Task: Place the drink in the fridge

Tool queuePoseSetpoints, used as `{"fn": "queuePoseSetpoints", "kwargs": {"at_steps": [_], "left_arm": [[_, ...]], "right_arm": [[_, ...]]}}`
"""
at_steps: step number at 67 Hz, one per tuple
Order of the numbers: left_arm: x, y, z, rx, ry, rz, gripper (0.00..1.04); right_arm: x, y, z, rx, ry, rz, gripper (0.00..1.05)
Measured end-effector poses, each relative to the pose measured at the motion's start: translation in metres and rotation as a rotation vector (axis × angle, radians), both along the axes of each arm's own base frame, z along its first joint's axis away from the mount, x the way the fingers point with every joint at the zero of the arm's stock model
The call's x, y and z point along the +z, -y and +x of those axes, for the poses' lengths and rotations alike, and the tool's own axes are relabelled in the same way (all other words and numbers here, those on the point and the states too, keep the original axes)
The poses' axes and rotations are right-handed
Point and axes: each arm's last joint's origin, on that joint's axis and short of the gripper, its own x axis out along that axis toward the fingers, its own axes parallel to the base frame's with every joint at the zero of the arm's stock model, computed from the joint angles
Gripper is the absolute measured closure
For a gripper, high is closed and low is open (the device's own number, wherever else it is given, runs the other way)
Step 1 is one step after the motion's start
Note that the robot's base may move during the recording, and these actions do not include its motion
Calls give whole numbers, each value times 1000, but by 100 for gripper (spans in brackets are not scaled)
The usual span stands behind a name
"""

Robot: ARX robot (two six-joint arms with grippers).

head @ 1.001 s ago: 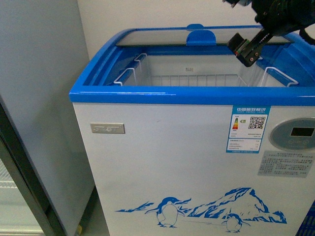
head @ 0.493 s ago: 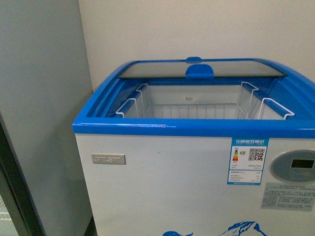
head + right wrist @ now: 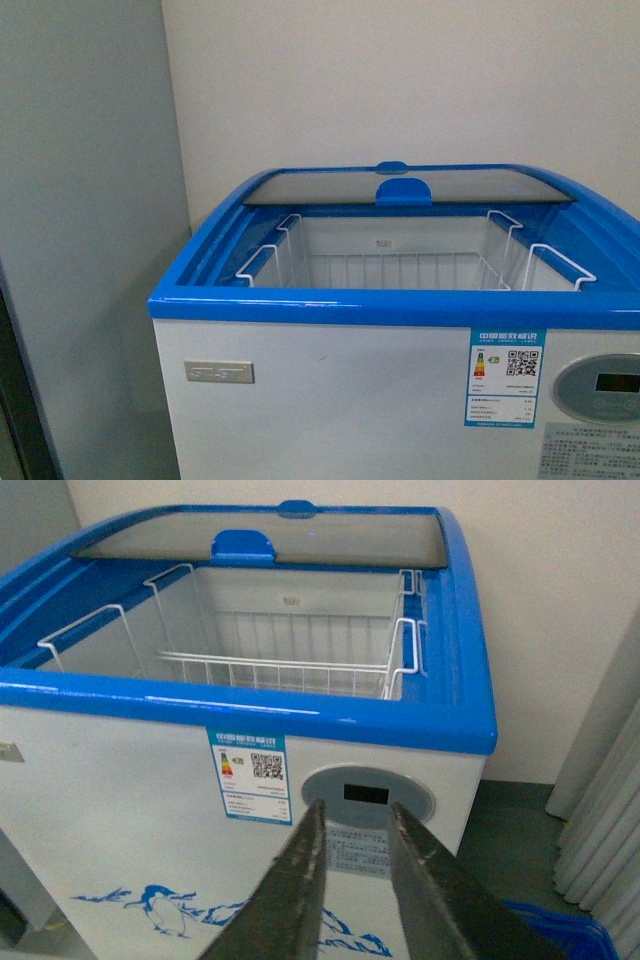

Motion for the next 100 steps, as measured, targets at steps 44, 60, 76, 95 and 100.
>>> {"fn": "queuePoseSetpoints", "kwargs": {"at_steps": [44, 60, 76, 95, 100], "left_arm": [[0, 0, 0, 0, 0, 0, 102], [0, 0, 0, 0, 0, 0, 102], [0, 0, 0, 0, 0, 0, 102], [0, 0, 0, -1, 0, 0, 102], [0, 0, 0, 0, 0, 0, 102]], "right_arm": [[-41, 0, -26, 1, 18, -1, 102], [-47, 0, -30, 1, 16, -1, 102], [-45, 0, -34, 1, 58, -1, 102], [-48, 0, -47, 0, 55, -1, 102], [-48, 0, -47, 0, 51, -1, 102]]}}
